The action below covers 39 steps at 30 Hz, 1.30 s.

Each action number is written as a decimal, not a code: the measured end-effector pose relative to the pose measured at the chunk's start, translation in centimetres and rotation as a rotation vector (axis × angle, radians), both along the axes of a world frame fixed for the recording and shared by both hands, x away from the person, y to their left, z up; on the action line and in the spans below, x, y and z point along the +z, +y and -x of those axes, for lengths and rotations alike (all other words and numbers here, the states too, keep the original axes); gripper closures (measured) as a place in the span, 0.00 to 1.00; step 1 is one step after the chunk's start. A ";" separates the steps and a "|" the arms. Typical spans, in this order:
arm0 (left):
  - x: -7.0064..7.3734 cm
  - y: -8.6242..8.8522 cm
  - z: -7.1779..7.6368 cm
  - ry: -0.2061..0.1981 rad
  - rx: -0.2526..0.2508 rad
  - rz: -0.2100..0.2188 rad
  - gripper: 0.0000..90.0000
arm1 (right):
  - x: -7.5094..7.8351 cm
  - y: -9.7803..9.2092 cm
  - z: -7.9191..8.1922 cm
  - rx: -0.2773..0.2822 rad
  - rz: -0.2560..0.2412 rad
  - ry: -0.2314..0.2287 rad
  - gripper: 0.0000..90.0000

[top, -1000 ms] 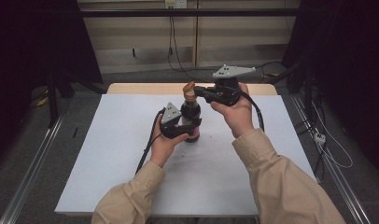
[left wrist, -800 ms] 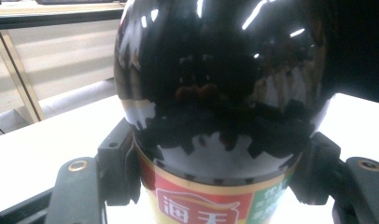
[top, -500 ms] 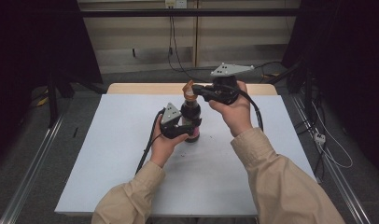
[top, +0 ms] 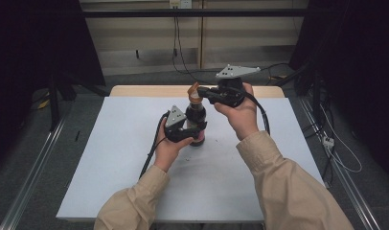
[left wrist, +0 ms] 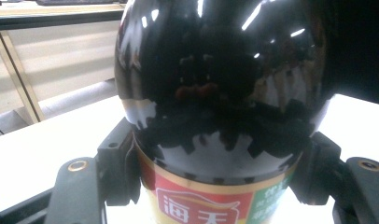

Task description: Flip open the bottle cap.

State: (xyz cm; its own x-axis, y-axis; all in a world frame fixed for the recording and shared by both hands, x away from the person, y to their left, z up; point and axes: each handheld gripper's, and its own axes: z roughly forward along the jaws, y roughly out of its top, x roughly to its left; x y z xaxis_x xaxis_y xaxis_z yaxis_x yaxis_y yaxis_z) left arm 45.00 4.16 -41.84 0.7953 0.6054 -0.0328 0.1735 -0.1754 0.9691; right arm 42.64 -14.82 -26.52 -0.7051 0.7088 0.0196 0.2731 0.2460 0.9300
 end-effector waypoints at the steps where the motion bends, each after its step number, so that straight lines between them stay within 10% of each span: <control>1: 0.0 0.0 0.0 0.002 0.001 0.002 0.34 | 0.0 0.0 0.0 0.000 -0.001 0.000 1.00; 39: 0.0 0.0 0.0 0.003 0.003 0.000 0.34 | 0.3 0.7 -0.5 0.002 0.010 -0.002 1.00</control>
State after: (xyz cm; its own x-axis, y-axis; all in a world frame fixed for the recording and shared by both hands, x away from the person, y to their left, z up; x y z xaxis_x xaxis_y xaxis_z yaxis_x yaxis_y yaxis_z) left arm 44.96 4.12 -41.80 0.7933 0.6079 -0.0349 0.1769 -0.1753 0.9685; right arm 43.19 -14.12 -26.26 -0.7067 0.7075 0.0115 0.2710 0.2556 0.9280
